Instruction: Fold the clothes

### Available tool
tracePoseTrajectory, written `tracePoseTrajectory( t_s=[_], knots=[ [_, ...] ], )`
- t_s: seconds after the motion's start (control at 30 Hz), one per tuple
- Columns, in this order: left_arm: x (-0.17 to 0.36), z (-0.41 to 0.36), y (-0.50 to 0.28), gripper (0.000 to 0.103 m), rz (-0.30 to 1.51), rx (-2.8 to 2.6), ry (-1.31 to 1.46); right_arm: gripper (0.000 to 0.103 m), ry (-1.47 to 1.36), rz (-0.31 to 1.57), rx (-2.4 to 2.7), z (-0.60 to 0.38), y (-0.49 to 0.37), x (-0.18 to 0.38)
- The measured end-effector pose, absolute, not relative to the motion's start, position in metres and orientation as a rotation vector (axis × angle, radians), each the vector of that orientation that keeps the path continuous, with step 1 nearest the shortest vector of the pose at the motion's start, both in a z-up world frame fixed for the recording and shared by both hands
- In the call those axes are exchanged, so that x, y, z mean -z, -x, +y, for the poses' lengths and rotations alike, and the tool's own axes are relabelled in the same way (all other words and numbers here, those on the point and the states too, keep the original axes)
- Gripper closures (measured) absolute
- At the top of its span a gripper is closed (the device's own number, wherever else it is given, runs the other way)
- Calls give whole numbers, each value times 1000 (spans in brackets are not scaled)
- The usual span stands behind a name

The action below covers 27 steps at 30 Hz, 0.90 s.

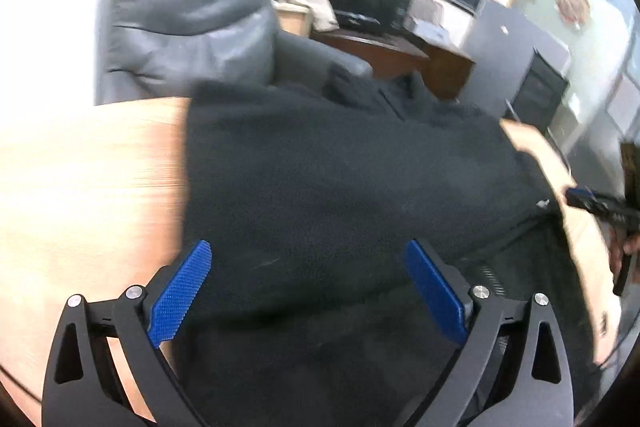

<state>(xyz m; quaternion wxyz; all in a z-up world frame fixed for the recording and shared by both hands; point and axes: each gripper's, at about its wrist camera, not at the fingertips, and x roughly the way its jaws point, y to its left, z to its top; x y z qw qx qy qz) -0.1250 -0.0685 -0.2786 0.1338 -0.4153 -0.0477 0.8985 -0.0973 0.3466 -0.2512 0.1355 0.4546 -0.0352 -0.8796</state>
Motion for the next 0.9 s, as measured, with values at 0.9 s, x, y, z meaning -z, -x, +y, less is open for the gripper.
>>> tracePoseTrajectory(
  t_s=[0.9],
  knots=[
    [308, -129, -137, 6, -396, -2214, 1933, 20, -1370, -385, 2152, 501, -142, 240]
  ],
)
